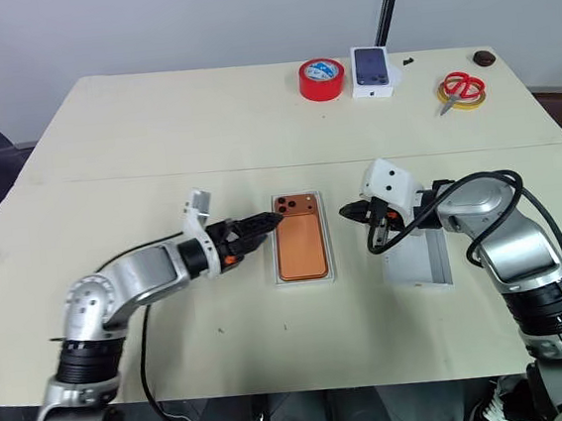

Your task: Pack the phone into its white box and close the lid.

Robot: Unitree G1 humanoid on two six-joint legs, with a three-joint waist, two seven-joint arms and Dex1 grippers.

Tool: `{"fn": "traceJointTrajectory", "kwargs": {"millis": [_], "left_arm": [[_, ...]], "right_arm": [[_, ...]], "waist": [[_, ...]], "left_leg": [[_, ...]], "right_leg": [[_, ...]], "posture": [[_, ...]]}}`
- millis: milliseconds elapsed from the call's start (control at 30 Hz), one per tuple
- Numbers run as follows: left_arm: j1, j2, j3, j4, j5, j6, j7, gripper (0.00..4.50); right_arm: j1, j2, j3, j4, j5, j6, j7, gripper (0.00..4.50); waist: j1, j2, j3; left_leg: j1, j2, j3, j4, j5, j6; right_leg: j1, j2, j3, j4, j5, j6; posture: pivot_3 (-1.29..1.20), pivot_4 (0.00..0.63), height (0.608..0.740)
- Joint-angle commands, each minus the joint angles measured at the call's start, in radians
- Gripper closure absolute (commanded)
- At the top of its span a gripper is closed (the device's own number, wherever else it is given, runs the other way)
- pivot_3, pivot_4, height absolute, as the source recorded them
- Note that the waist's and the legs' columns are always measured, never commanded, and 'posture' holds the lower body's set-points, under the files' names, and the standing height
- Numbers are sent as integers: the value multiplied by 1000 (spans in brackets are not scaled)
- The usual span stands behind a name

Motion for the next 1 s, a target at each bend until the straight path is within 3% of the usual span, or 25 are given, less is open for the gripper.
{"fn": "traceJointTrajectory", "kwargs": {"millis": [33, 100, 200, 300, 333, 467, 700, 1000], "left_arm": [[-9, 107, 21, -76, 96, 47, -96, 349], [-11, 167, 26, -101, 200, 57, -179, 1145], [-14, 238, -46, -124, 429, 71, -311, 2690], [-22, 252, -124, -123, 627, 58, -412, 4236], [-31, 238, -144, -113, 676, 49, -439, 4414], [-95, 136, -202, -36, 818, 45, -524, 4414], [-196, 40, -330, 52, 1041, 56, -731, 4414], [-291, -137, -424, 121, 1188, 65, -917, 4414]], "right_arm": [[-33, -12, 17, 30, -47, -29, -28, 4500], [-46, -7, 44, 60, -82, -34, -43, 4500], [-58, -4, 105, 88, -156, -52, -69, 4500], [-79, 14, 141, 104, -199, -44, -96, 4500], [-84, 20, 154, 104, -210, -42, -100, 4500], [-83, 40, 203, 64, -250, -43, -107, 4500], [-85, 71, 245, 28, -279, -10, -107, 4500], [31, -49, 163, -84, -243, 4, -44, 4500]], "waist": [[0, 0, 0], [0, 0, 0], [1, 0, 0], [1, 1, 0], [1, 1, 0], [3, 0, 1], [-1, 0, 1], [25, 0, 1]], "left_leg": [[0, 0, 0, 0, 0, 0], [0, -2, 0, 0, 0, 0], [0, -3, 0, 0, 0, 0], [0, -3, 1, -1, 0, 0], [0, -3, 1, -1, 0, 0], [-1, -3, 1, -1, 0, 0], [-1, -3, 0, -1, 0, 0], [-2, -4, 0, 0, 0, 1]], "right_leg": [[0, 0, 0, 0, 0, 0], [0, 0, 0, 0, 0, 0], [0, 0, 0, -1, 0, 0], [0, 1, 0, -2, 0, 0], [0, 1, 0, -2, 0, 0], [0, 1, 0, -2, 0, 0], [-1, 1, 0, -2, 0, 0], [0, -1, 0, -3, 0, 0]], "posture": [[0, 150, 732], [0, 150, 732], [0, 150, 732], [0, 150, 732], [0, 150, 732], [0, 150, 732], [0, 150, 732], [0, 150, 732]]}}
